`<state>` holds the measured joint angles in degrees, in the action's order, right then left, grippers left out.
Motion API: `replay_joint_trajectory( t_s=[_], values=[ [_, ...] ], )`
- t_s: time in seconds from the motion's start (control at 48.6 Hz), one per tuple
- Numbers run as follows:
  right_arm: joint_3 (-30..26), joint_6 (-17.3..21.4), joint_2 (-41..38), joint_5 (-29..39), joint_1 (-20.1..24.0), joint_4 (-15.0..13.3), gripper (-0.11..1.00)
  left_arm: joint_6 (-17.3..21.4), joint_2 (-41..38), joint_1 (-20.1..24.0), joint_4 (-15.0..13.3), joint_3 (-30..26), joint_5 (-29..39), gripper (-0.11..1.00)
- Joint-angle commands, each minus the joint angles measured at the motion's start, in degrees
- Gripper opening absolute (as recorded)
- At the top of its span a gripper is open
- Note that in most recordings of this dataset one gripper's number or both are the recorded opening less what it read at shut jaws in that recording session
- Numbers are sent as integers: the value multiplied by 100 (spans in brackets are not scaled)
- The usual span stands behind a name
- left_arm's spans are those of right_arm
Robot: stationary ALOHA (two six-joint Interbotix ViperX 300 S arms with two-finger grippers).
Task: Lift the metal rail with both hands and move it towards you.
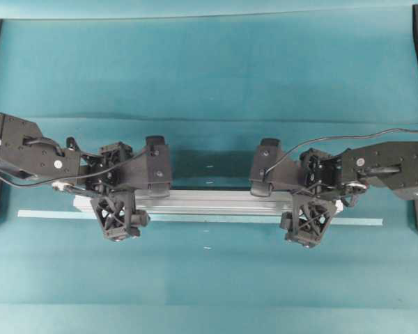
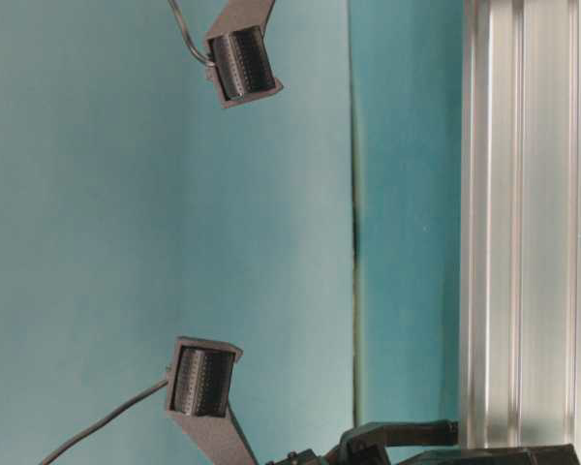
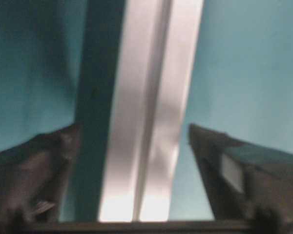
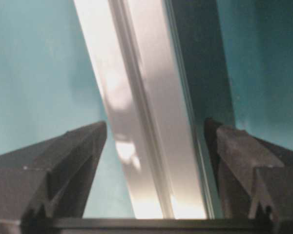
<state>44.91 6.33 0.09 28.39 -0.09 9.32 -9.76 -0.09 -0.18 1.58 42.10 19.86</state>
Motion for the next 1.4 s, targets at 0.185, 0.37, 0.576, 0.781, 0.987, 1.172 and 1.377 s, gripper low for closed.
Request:
replay_joint_trajectory(
  t_s=[0.185, 0.37, 0.576, 0.781, 0.987, 1.172, 1.377],
  values=[
    [-26, -9, -18, -114, 35, 35, 96, 18, 53, -18, -9, -9, -35, 95],
    [-79, 0, 62, -88, 18, 35, 97, 35, 167, -18, -9, -26, 53, 95],
    [-202, 18, 694, 105, -88, 9, 97, 211, 888, -18, 0, -88, 483, 95],
    [-229, 9, 1573, 88, -220, -105, 97, 396, 1784, -18, 0, -79, 624, 95],
    [-141, 0, 2364, 62, -299, -299, 97, 404, 2487, -18, -9, 9, 615, 95],
    [18, -9, 2927, 9, -299, -352, 97, 396, 3006, -18, 0, 149, 475, 94],
    [246, -18, 3533, -404, -299, -352, 97, 360, 3533, -18, 0, 360, 114, 94]
  ],
)
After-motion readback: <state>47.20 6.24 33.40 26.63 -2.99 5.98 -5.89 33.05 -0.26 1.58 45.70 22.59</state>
